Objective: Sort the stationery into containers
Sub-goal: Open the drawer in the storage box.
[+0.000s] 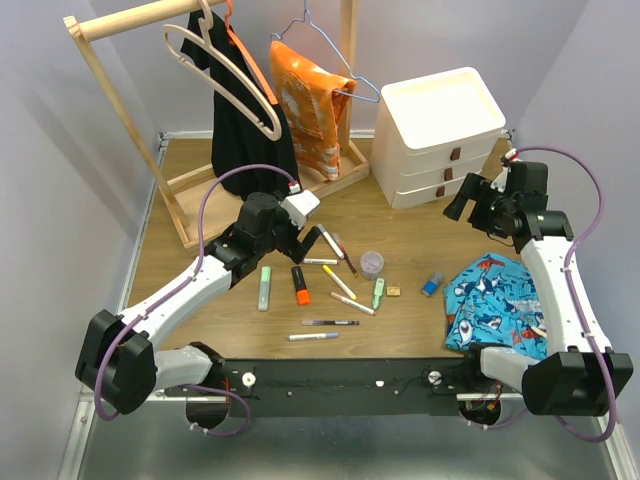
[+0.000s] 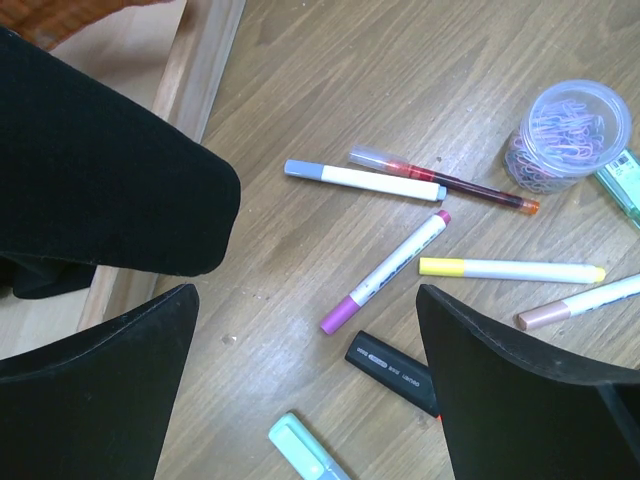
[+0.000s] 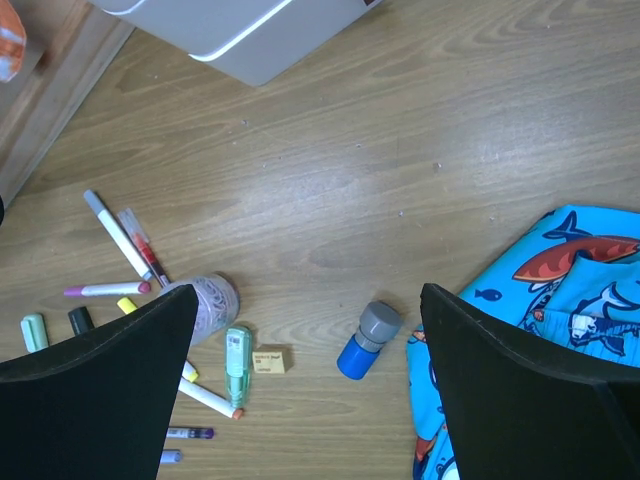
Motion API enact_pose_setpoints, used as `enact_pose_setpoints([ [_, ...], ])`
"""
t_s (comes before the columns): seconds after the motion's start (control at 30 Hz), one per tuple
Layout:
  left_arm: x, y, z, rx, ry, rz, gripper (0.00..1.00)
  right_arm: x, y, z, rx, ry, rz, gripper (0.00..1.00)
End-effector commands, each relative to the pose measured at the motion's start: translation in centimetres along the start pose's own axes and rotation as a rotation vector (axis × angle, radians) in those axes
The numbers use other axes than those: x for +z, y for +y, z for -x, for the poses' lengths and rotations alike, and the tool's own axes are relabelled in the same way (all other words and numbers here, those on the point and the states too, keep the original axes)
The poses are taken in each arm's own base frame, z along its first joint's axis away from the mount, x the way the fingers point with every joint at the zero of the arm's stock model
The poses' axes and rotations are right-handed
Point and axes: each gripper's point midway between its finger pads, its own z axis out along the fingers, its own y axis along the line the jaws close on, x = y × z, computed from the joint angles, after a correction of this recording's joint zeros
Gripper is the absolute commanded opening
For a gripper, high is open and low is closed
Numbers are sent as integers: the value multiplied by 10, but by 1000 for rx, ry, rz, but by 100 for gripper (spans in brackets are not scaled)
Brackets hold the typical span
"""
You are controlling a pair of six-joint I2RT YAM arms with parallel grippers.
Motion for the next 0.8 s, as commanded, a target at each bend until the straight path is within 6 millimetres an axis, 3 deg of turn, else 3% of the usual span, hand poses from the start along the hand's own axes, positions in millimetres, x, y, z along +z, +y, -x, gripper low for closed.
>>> enact_pose_setpoints([
  [0.0, 2, -1, 20, 13, -58, -14, 99, -1, -10, 2, 18, -33, -35, 100],
  [0.1, 4, -1, 22, 7, -57, -16, 99, 3, -20, -6, 79, -34, -71, 100],
  [0.2, 3, 0, 22, 8, -44, -13, 99, 15, -21, -10, 267, 9, -54, 100],
  [0.27, 3, 0, 23, 7, -33, -12, 99, 23, -7, -18, 410, 82, 57, 100],
  [0.3, 3, 0, 17, 4, -9, -16, 99, 27, -11, -8, 461, 57, 90, 100],
  [0.37, 3, -1, 14, 1, 11, -22, 99, 38, -6, -16, 584, 136, 183, 100],
  [0.4, 4, -3, 6, -7, 45, -31, 99, 44, -13, -7, 632, 111, 214, 99],
  [0.43, 4, -4, 4, -13, 57, -35, 99, 44, -4, -6, 712, 146, 295, 97],
  [0.47, 5, -6, 0, -13, 70, -45, 99, 57, -7, -24, 777, 201, 319, 92],
  [0.5, 7, -9, -6, -17, 90, -61, 99, 63, -2, -8, 758, 145, 406, 90],
  [0.53, 8, -11, -8, -16, 98, -73, 99, 63, 6, -10, 809, 185, 470, 88],
  [0.57, 9, -12, -12, -4, 106, -77, 99, 75, 2, -22, 858, 220, 470, 88],
  [0.63, 14, -10, -15, 4, 109, -74, 99, 82, 2, -12, 901, 193, 539, 86],
  [0.77, 29, -7, -17, -12, 132, -64, 99, 108, -14, -23, 1034, 196, 534, 78],
])
